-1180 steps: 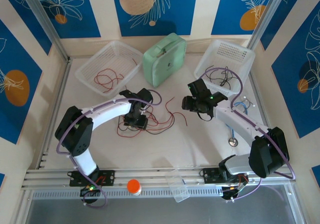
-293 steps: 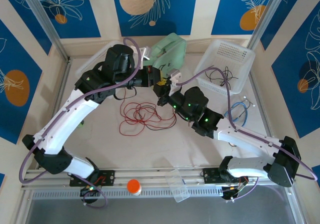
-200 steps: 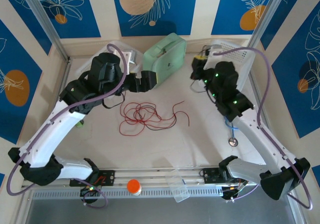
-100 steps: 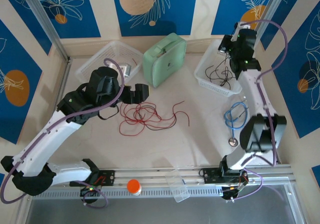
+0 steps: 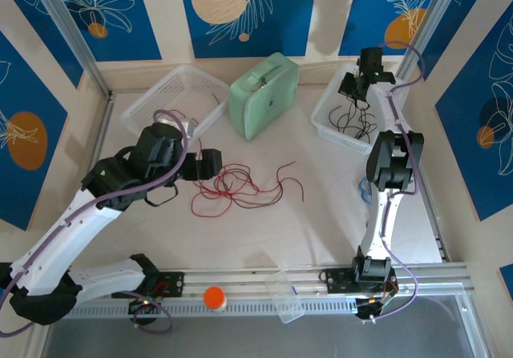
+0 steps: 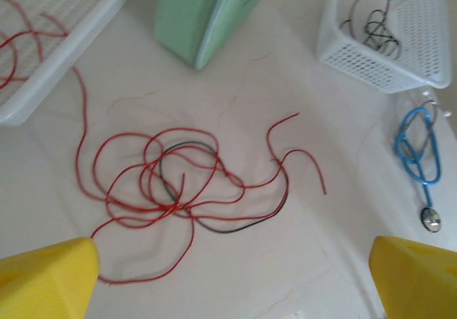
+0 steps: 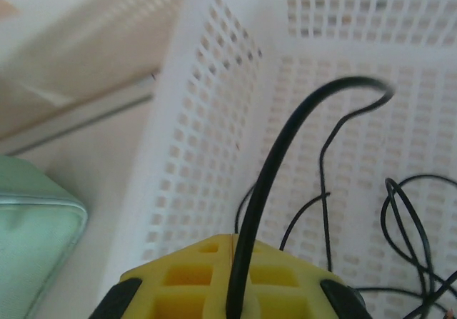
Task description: Untangle the cables
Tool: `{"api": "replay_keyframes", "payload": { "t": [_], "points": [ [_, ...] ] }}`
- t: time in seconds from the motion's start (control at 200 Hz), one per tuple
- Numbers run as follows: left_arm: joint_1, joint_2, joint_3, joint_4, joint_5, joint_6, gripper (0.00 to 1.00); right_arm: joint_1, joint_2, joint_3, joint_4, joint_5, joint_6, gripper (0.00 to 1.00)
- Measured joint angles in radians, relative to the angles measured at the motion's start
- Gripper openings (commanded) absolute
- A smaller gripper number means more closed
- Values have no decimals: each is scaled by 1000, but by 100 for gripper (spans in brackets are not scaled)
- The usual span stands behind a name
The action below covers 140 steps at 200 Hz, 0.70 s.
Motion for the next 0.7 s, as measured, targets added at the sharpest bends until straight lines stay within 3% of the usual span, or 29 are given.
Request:
{"api": "replay_keyframes", "payload": {
  "t": [0.12, 0.225, 0.475, 0.595, 0.7],
  "points": [
    [37, 0, -30, -50, 0, -34, 90, -7, 70, 119, -156, -8, 20, 49],
    [90, 9, -98, -68, 31, -56, 85, -11, 80, 190, -261, -11, 27, 62],
    [188, 78, -312, -39, 145, -82, 78, -14, 48, 255, -389, -11, 26, 70],
    [214, 156, -392, 16, 172, -81, 71, -5, -68, 129, -392, -11, 14, 69],
    [232, 242, -434, 66, 173, -67, 61, 11, -257, -54, -357, -15, 11, 67]
  ]
}}
